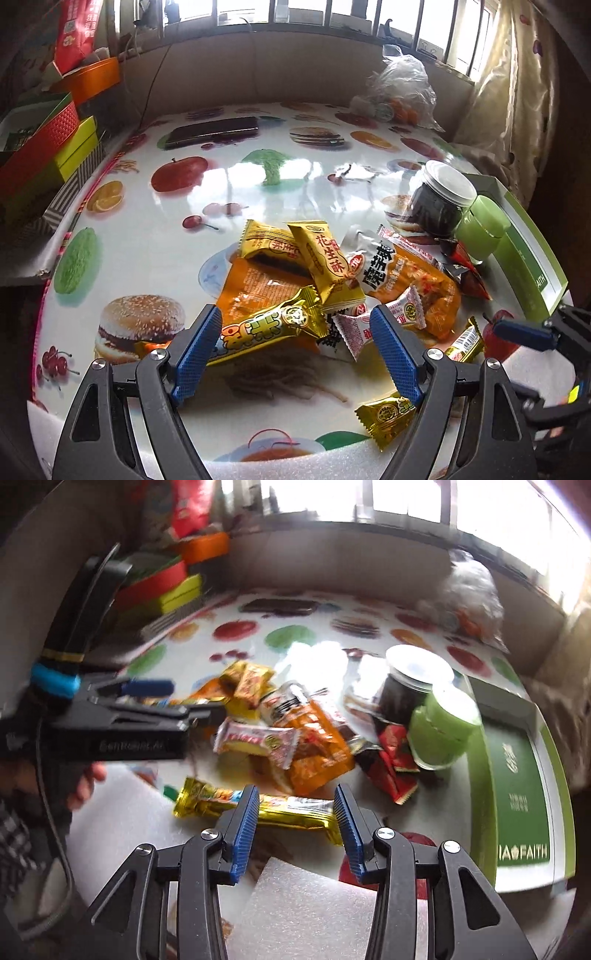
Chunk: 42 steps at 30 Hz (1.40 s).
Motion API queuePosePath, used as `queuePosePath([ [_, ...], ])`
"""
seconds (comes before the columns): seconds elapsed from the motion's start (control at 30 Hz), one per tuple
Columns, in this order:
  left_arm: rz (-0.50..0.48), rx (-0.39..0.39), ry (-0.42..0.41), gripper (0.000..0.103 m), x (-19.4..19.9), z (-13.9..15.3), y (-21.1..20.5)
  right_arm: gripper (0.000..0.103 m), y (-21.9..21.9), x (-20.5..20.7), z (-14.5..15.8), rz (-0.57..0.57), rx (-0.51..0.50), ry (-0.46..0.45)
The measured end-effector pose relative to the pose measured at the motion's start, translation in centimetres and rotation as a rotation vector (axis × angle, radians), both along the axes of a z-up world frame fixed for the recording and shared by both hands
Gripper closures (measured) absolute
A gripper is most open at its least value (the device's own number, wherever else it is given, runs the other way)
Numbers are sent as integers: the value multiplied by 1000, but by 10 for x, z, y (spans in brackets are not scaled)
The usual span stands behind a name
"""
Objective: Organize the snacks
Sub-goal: 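Grasp a gold snack bar with the right tool while the left tool grasps a yellow peanut candy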
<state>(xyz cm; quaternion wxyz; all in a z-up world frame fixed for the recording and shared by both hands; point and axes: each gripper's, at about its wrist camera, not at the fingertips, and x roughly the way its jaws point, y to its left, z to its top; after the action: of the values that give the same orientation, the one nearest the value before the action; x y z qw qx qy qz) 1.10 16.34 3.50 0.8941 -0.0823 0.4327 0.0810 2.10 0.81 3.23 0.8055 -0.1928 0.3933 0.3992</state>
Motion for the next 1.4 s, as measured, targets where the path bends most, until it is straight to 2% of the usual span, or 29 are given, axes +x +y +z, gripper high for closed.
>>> queuePosePath([
  [0.1,28,-13,-12,21,-5,4,8,59,12,0,-7,126,-52,-19],
  [0.2,46,-19,-8,21,-10,4,14,57,20,5,-15,239,-83,19],
  [0.33,62,-35,-1,21,-14,2,21,55,31,8,-26,309,-163,2],
  [0.43,69,-38,5,21,-13,1,22,54,38,8,-32,359,-194,24],
  [0.53,66,-38,6,21,-12,0,24,56,38,13,-33,345,-163,68],
  [0.67,62,-33,15,21,-8,-1,23,69,35,16,-34,307,-125,78],
  [0.77,47,-31,13,21,-5,0,21,72,31,17,-31,283,-108,74],
  [1.0,45,-25,11,21,4,3,20,81,1,26,-11,175,47,117],
  [1.07,52,-36,8,21,7,4,21,81,-10,24,-5,151,104,149],
  [1.23,41,-44,11,21,23,4,10,81,-30,22,-4,36,165,169],
  [1.4,43,-34,19,21,41,-1,1,81,-44,30,-2,-94,207,155],
])
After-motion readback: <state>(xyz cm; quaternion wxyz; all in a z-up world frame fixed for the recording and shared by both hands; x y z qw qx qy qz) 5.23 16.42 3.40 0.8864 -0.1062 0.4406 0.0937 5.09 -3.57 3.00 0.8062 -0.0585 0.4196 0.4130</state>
